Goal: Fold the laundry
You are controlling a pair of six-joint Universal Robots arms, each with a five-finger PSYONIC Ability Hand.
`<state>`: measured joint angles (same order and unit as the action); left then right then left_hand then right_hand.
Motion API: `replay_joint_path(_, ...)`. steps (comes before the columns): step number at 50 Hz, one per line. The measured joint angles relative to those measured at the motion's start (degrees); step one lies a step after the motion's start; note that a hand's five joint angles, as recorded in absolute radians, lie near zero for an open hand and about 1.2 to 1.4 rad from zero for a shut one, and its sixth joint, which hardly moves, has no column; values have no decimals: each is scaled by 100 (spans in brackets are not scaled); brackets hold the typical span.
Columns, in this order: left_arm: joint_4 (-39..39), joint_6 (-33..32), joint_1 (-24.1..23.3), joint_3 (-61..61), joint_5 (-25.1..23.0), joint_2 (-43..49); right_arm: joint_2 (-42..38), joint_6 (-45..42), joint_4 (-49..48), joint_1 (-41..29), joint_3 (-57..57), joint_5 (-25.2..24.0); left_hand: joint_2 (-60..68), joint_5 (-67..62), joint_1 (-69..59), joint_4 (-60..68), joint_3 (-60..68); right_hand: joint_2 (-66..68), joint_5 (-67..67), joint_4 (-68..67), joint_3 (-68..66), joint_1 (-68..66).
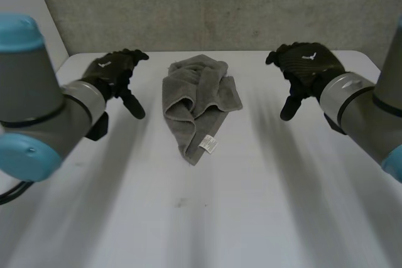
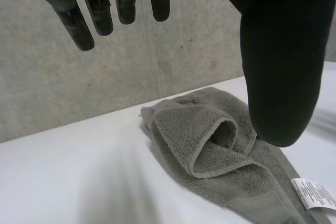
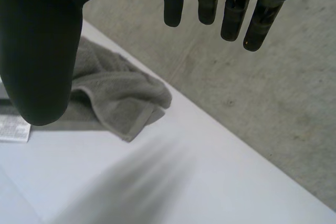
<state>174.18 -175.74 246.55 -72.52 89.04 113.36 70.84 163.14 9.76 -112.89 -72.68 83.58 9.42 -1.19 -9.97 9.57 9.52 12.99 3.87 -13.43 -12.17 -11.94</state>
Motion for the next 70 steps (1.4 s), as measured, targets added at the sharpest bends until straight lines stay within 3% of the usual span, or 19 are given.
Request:
replay_joint_path(11,1211,804,-157,334,-10,1406,-400,-289,-77,-109,-17,16,302,-117,-249,282,284,0,0,0,0,0)
replay_joint_path(16,1367,844,-193,546,-16,1742,-434,-300,-117,-116,-41,18,317,-141,-251,299,309,0,0,0,0,0)
replay_joint_path(27,1781,850,-224,2198,-45,3348,-586,-291,-193,-187,-104,26,1171,-1001,-1141,1155,1160,0,0,0,0,0)
replay_joint_path(43,2062,817,-221,3225,-73,4124,-627,-291,-185,-196,-124,28,2890,-2691,-2866,2861,2866,0,0,0,0,0)
replay_joint_path(49,2146,808,-221,3308,-80,4211,-632,-294,-194,-197,-114,36,3885,-3589,-3804,3772,3869,0,0,0,0,0)
replay_joint_path(50,2153,799,-221,3319,-79,4207,-636,-293,-196,-197,-104,42,4710,-4420,-4732,4595,4592,0,0,0,0,0)
replay_joint_path(52,2153,758,-221,3329,-78,4168,-648,-284,-200,-194,-77,59,5500,-5292,-5372,5468,5466,0,0,0,0,0)
replay_joint_path(57,2098,569,-234,3297,-62,3956,-655,-251,-202,-187,-21,113,5894,-5668,-5669,5876,5878,0,0,0,0,0)
replay_joint_path(64,1906,212,-433,2798,-16,2891,-610,93,-196,-165,115,438,6016,-5771,-5736,5994,5993,0,0,0,0,0)
replay_joint_path(70,1822,124,-669,1975,-14,1478,-576,903,-186,-139,131,585,6028,-5784,-5761,6012,6011,0,0,0,0,0)
